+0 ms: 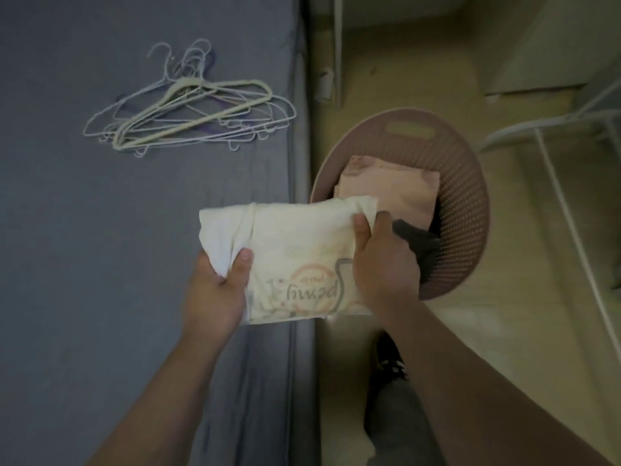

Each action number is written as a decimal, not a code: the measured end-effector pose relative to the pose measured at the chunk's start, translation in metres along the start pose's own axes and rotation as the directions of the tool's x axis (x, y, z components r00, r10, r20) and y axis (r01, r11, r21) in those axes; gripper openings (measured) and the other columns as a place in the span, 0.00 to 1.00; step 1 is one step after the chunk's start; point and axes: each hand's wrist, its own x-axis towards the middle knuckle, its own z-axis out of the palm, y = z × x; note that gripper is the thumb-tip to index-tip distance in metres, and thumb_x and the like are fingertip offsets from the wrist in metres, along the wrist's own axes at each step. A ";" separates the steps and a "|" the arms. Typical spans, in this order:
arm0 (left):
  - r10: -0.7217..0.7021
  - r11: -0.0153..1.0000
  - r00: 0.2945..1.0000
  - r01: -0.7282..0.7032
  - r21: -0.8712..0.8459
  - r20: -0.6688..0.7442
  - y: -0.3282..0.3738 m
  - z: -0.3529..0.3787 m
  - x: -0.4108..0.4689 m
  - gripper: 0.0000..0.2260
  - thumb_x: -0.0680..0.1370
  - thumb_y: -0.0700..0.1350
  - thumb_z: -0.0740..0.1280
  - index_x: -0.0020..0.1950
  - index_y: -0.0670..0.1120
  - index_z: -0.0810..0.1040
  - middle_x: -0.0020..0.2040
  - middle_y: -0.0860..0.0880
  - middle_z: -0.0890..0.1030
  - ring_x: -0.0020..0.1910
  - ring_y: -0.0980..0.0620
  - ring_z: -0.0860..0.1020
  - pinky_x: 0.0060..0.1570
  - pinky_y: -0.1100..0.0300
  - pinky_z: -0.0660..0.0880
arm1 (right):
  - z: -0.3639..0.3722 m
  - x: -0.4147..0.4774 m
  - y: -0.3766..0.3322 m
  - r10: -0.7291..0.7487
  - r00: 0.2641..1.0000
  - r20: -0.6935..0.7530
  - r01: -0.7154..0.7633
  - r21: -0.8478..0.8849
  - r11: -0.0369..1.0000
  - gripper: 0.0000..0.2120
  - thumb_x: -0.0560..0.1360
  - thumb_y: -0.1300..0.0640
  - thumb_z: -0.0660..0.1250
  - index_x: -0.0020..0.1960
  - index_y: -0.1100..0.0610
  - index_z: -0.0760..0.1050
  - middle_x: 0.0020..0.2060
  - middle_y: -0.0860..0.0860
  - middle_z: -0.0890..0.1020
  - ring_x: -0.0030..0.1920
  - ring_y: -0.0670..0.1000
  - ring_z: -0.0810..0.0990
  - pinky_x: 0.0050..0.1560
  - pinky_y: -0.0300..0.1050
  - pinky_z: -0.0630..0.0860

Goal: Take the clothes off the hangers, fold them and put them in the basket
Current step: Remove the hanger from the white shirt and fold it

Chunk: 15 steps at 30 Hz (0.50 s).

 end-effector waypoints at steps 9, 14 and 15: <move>-0.048 0.972 0.970 -0.009 0.233 0.237 0.146 0.120 0.003 0.18 0.79 0.53 0.68 0.64 0.45 0.74 0.53 0.51 0.79 0.55 0.46 0.78 0.48 0.61 0.67 | -0.113 0.060 0.081 0.424 0.898 0.120 -0.434 0.081 0.897 0.25 0.83 0.39 0.46 0.73 0.53 0.60 0.61 0.62 0.78 0.57 0.65 0.78 0.55 0.56 0.74; 0.061 0.847 0.916 -0.258 0.464 0.397 0.201 0.161 0.070 0.20 0.80 0.50 0.65 0.71 0.51 0.69 0.60 0.46 0.79 0.59 0.40 0.77 0.53 0.55 0.72 | -0.083 0.068 0.079 0.700 0.688 0.190 -0.702 0.417 0.577 0.26 0.84 0.48 0.51 0.80 0.54 0.51 0.72 0.61 0.70 0.68 0.64 0.71 0.67 0.54 0.67; 0.084 0.802 0.893 -0.323 0.502 0.442 0.211 0.174 0.084 0.21 0.79 0.49 0.64 0.72 0.52 0.68 0.63 0.46 0.79 0.60 0.40 0.76 0.57 0.53 0.73 | -0.073 0.071 0.077 0.755 0.615 0.228 -0.748 0.471 0.467 0.26 0.84 0.50 0.52 0.79 0.57 0.53 0.73 0.61 0.68 0.69 0.64 0.70 0.68 0.54 0.67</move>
